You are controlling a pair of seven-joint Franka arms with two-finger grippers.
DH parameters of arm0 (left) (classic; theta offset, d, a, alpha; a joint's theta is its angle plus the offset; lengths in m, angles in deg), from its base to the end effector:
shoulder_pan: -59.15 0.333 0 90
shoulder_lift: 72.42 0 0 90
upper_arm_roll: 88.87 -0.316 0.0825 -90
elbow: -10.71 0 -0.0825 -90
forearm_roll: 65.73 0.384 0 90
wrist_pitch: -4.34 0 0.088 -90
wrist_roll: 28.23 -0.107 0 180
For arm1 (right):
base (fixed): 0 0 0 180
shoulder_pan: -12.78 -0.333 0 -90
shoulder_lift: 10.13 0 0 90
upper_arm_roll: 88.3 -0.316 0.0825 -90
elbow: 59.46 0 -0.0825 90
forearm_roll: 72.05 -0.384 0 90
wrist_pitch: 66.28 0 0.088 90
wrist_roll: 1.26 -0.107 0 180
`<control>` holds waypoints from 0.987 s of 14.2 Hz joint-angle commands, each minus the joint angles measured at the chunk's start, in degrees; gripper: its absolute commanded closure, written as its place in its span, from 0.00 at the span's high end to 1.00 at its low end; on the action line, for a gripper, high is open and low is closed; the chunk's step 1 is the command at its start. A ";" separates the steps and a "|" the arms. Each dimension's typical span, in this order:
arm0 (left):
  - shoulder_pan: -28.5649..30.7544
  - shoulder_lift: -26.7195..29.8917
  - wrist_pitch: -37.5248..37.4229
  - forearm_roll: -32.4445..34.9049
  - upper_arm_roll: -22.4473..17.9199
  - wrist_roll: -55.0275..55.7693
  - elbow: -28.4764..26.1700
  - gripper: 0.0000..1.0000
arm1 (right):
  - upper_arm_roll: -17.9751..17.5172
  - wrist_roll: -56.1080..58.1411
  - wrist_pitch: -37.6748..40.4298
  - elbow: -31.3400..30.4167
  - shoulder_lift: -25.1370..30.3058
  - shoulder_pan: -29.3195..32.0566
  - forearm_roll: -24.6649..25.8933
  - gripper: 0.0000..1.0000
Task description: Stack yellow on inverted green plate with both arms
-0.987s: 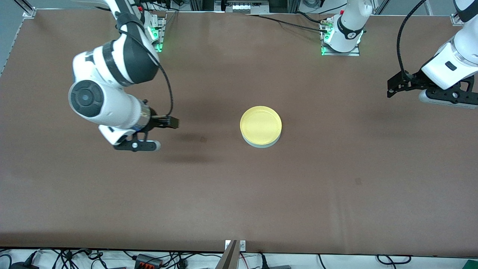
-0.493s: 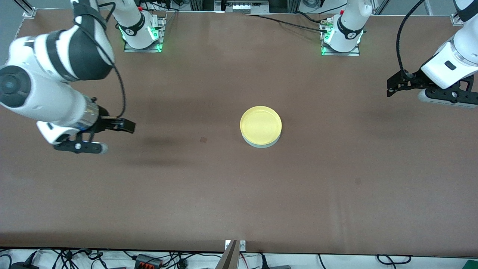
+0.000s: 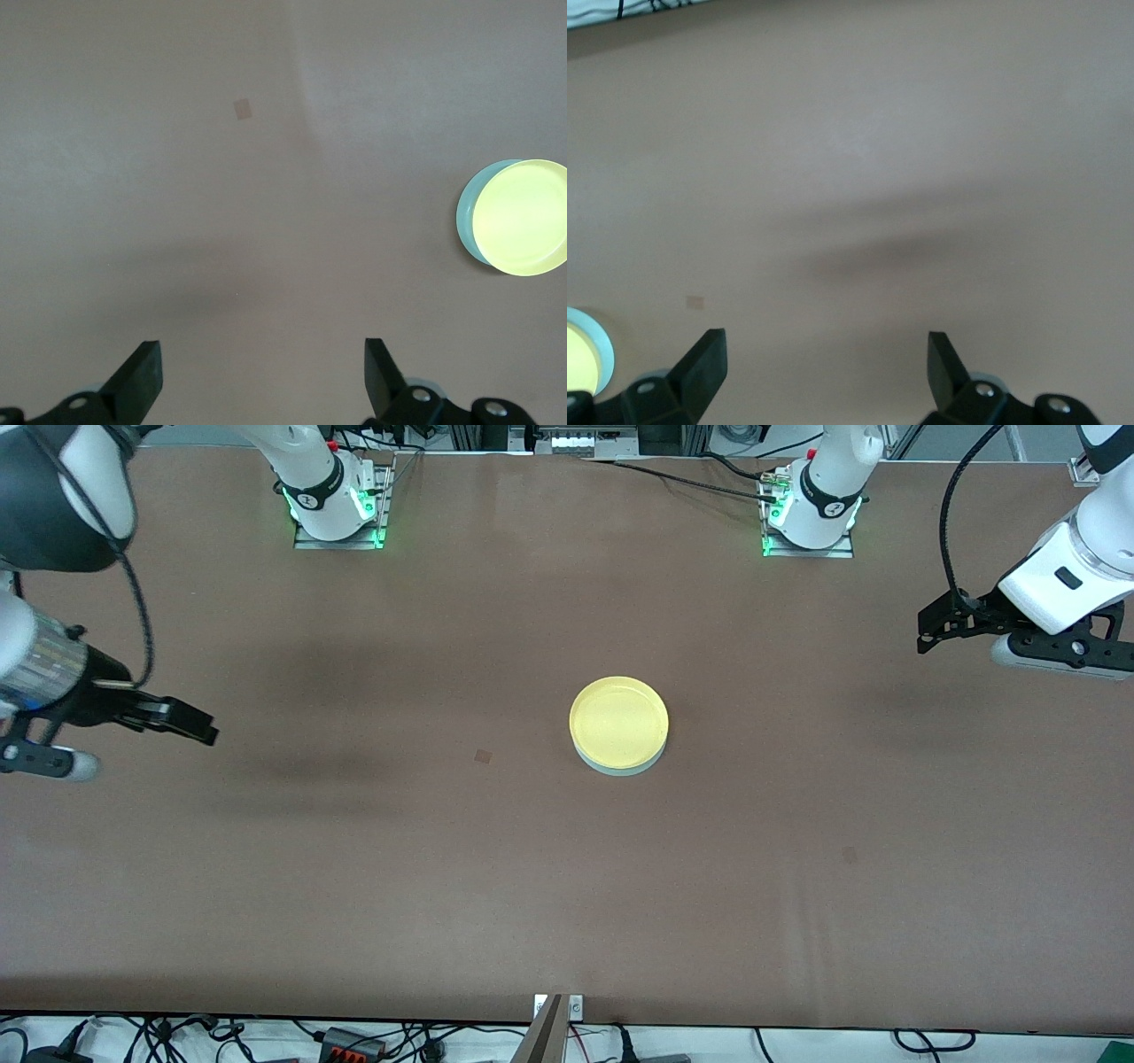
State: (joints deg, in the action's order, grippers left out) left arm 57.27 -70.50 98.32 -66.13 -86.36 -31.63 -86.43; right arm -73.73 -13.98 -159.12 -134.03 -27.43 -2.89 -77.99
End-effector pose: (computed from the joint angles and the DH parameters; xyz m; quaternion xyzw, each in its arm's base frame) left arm 0.5458 -0.0430 0.5899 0.9976 -0.0676 -0.0109 0.0027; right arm 0.6456 0.0487 0.5796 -0.9951 0.0971 -0.0112 0.0159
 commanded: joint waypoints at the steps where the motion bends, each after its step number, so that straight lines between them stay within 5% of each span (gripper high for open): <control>1: 0.39 0.54 -1.26 -0.66 0.83 -0.20 0.73 1.00 | -11.01 2.07 0.47 -0.75 3.50 11.93 2.77 1.00; 3: 0.39 0.54 -1.26 -0.66 0.83 -0.20 0.73 1.00 | -13.95 6.20 0.38 -2.15 5.78 17.15 2.95 1.00; 10: 0.39 0.54 -1.26 -0.66 0.83 -0.20 0.73 1.00 | -13.95 12.37 4.33 -2.60 7.64 18.22 8.66 1.00; 14: 0.39 0.54 -1.26 -0.66 0.83 -0.20 0.73 1.00 | -13.87 13.07 0.66 -8.91 10.70 18.40 8.39 1.00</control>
State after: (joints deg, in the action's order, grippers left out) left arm 57.26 -70.49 98.14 -66.13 -85.88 -31.62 -86.38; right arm -86.59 -2.12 -155.63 -136.92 -20.90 14.65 -70.54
